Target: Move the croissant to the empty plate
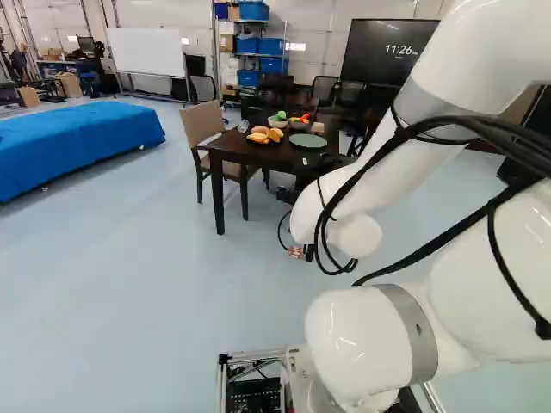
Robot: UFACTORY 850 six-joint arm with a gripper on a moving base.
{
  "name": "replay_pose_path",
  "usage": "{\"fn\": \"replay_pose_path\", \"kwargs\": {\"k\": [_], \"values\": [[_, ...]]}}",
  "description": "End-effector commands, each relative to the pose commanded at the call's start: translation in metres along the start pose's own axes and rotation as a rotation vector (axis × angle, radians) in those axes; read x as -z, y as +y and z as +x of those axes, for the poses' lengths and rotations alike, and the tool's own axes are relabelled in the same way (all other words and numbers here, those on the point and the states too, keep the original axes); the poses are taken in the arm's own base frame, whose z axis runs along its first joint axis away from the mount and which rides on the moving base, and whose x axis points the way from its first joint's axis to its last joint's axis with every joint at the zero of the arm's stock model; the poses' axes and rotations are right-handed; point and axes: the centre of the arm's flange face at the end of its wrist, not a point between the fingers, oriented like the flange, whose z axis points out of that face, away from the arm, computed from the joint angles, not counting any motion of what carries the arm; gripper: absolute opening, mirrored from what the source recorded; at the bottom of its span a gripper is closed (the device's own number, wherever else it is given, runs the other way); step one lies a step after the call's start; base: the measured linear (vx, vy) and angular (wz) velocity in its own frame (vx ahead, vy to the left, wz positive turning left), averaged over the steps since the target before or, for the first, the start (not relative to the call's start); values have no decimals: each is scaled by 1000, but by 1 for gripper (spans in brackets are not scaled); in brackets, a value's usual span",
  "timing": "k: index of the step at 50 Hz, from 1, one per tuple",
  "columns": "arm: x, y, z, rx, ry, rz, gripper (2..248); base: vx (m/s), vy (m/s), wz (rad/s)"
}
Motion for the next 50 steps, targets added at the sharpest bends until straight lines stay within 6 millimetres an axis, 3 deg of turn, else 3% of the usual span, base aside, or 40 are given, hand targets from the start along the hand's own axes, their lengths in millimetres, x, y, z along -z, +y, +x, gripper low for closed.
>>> {"fn": "replay_pose_path", "kwargs": {"k": [50], "values": [[0, 0, 0, 0, 0, 0, 247, 174, 4, -10]]}}
